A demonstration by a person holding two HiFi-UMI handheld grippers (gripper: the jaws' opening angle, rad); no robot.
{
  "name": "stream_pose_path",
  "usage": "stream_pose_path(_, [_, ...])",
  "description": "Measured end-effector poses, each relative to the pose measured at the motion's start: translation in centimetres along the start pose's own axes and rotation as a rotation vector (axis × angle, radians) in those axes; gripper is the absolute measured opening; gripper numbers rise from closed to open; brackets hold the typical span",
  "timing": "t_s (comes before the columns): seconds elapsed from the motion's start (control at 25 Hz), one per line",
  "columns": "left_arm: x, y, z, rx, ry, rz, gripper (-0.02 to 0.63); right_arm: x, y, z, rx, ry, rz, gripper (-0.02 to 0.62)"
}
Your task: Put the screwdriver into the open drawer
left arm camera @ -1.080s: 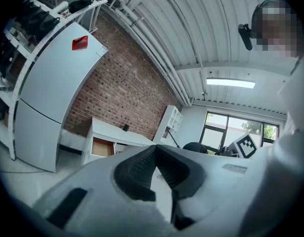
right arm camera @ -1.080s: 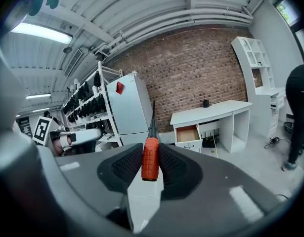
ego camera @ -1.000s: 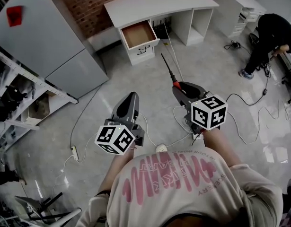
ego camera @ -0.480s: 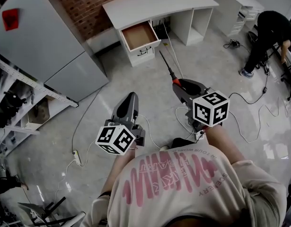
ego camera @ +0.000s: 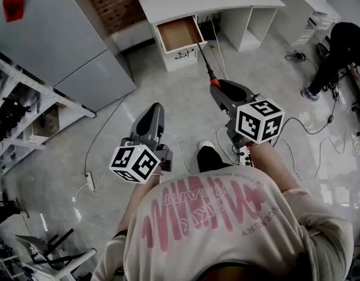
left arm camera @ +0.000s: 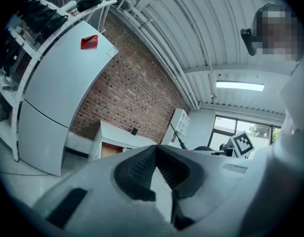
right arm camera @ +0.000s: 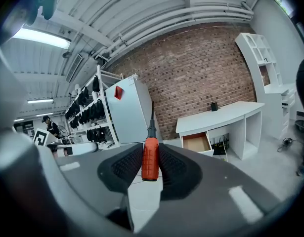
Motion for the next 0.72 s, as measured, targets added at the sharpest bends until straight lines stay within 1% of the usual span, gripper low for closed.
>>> stream_pose_path(0.24, [4.0,-1.6,1.5,0.016,-0.032,-0.019,0.003,3.8,-2.5,-3.0,0.004,-0.044,-0.016,0.113])
stream_pose_path(0.52, [10.6,-3.0,1.4,0.033,-0.046,-0.038,0.003,6.7,-6.6,-7.8,-0.006,-0.089,-0.04,0.112])
stream_pose_path(0.72, [14.5,-4.5,1.4,0.033,-0.057,-0.093,0.003,8.4,-9.6,-11.0,-0.027,-0.121,-0.068,0.112])
Point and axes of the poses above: the fingertips, and each gripper's own axes: x forward along the fingers, z to its left, y out of its underside, the point moved 2 cm from there along -x, backward along the fingers, and after that the axes turned 1 degree about x, right-handed, at the moved point
